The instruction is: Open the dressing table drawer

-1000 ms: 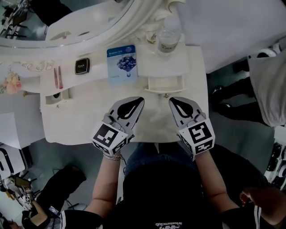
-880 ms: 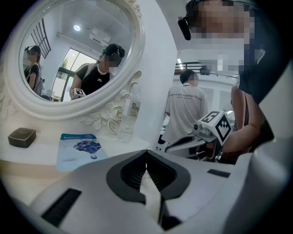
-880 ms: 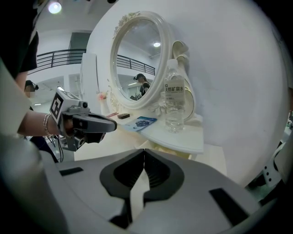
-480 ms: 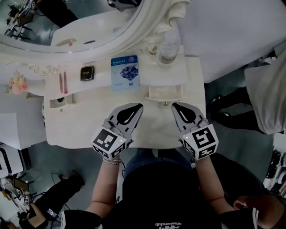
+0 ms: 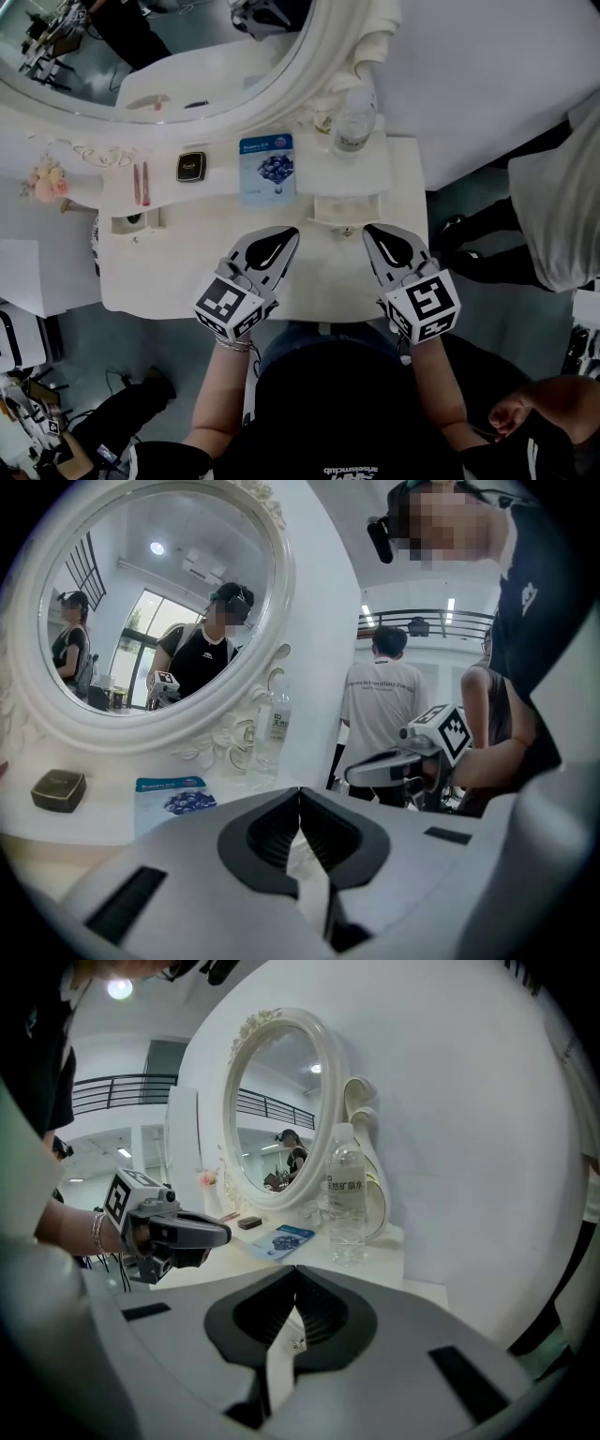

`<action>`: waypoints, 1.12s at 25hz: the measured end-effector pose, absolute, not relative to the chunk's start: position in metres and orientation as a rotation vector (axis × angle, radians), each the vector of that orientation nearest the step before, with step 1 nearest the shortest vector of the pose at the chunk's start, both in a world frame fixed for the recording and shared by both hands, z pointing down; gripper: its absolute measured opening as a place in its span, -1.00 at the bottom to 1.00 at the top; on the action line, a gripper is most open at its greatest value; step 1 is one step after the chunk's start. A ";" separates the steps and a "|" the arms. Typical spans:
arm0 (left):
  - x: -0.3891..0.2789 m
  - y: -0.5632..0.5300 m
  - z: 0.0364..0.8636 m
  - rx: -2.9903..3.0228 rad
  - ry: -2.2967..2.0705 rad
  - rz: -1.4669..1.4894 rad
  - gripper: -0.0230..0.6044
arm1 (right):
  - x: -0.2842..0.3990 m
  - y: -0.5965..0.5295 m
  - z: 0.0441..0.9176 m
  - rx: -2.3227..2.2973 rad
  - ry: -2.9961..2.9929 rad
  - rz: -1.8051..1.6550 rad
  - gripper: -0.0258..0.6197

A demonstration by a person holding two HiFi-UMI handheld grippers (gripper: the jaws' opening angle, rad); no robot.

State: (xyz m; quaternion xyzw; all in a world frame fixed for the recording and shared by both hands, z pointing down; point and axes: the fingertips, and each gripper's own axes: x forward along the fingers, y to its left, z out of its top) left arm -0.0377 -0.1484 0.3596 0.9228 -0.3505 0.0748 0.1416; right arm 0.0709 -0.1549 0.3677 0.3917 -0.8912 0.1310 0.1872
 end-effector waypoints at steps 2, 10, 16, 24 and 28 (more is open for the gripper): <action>-0.039 -0.150 0.358 2.665 -1.019 0.219 -0.87 | 0.072 -0.156 0.365 1.106 -2.512 0.366 -0.86; -0.040 -0.155 0.344 2.680 -1.046 0.196 -0.87 | 0.076 -0.160 0.349 1.116 -2.529 0.335 -0.86; -0.041 -0.157 0.329 2.699 -1.064 0.169 -0.87 | 0.083 -0.163 0.334 1.144 -2.546 0.311 -0.86; -0.042 -0.160 0.314 2.712 -1.088 0.158 -0.87 | 0.091 -0.165 0.314 1.153 -2.567 0.262 -0.86; -0.045 -0.162 0.303 2.715 -1.105 0.130 -0.87 | 0.094 -0.165 0.304 1.159 -2.579 0.237 -0.86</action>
